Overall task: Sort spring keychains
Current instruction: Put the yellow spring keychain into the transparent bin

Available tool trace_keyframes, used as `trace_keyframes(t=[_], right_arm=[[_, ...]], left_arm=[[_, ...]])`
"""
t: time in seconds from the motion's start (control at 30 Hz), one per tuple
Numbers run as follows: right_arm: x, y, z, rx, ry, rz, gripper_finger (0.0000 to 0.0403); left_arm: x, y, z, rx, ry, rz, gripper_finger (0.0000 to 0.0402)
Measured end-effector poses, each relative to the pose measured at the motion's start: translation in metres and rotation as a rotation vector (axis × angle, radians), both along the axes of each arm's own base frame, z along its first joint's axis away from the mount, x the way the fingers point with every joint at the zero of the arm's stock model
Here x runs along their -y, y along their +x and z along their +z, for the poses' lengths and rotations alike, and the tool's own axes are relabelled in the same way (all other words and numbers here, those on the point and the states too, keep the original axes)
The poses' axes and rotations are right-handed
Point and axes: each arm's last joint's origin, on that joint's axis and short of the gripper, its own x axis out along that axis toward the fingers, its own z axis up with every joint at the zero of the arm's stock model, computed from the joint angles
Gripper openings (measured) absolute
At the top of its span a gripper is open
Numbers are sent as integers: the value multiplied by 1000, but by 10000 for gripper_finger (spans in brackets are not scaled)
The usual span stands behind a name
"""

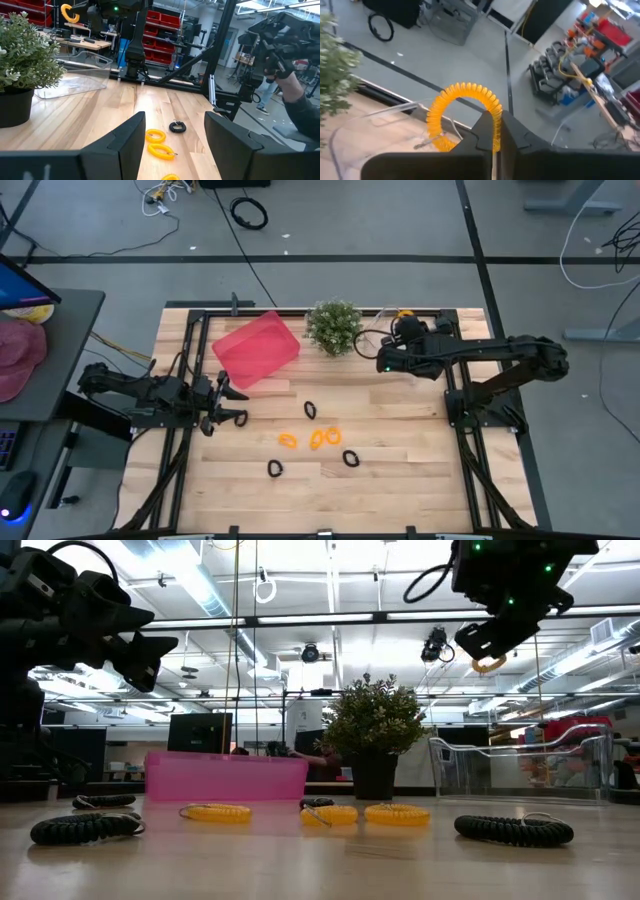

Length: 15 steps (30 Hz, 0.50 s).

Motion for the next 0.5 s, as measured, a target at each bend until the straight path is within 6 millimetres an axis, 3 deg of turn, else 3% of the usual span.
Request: trace_keyframes(t=[0.27,0.5], right_arm=[[0,-1,0,-7,1,-2,14],[0,0,-1,-19,25,6,54]], left_arm=[[0,0,0,0,0,0,209],[0,0,0,0,0,0,209]])
